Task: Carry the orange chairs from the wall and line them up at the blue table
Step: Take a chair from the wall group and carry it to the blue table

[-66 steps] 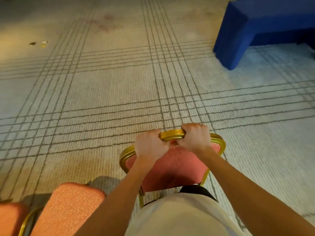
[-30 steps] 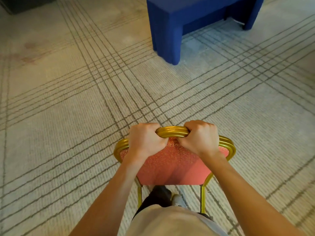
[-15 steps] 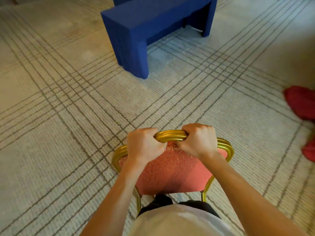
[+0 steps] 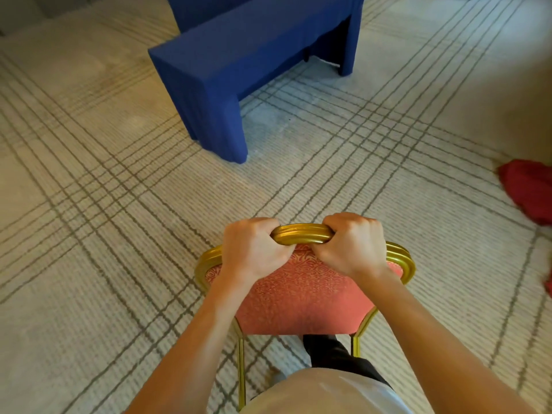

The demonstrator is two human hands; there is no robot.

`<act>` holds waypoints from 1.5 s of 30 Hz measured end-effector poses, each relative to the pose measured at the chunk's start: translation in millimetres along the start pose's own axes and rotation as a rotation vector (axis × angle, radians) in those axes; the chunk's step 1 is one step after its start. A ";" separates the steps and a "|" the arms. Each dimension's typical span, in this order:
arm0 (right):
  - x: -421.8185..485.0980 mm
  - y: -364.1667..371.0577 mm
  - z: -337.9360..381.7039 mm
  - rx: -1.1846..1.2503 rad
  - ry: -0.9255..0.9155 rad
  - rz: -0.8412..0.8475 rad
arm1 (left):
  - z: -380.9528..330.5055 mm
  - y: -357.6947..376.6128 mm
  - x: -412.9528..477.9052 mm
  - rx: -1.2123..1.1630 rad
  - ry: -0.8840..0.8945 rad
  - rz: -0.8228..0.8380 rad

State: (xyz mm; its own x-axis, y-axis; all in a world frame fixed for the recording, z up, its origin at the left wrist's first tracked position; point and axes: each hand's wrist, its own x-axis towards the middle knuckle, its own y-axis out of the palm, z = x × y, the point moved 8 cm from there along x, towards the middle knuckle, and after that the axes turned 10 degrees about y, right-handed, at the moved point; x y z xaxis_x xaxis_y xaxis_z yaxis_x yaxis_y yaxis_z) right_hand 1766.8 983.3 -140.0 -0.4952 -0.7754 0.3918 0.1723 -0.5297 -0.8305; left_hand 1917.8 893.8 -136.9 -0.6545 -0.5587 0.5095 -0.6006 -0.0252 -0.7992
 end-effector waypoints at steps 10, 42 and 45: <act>161.5 54.8 -49.6 0.056 -0.041 0.054 | 53.5 65.6 139.3 0.031 -0.067 0.050; 591.6 226.3 -91.9 -0.062 -0.068 0.039 | 297.2 211.3 514.1 0.023 -0.078 0.074; 634.3 243.6 -107.7 0.002 -0.086 0.077 | 308.7 229.5 553.7 0.047 -0.093 0.077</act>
State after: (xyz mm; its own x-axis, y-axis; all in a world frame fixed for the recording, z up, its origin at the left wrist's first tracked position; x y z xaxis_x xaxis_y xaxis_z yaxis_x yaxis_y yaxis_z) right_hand 1403.0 399.4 -136.5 -0.4052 -0.8406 0.3593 0.2090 -0.4678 -0.8587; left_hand 1559.4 322.8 -136.7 -0.6511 -0.6345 0.4165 -0.5271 -0.0169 -0.8496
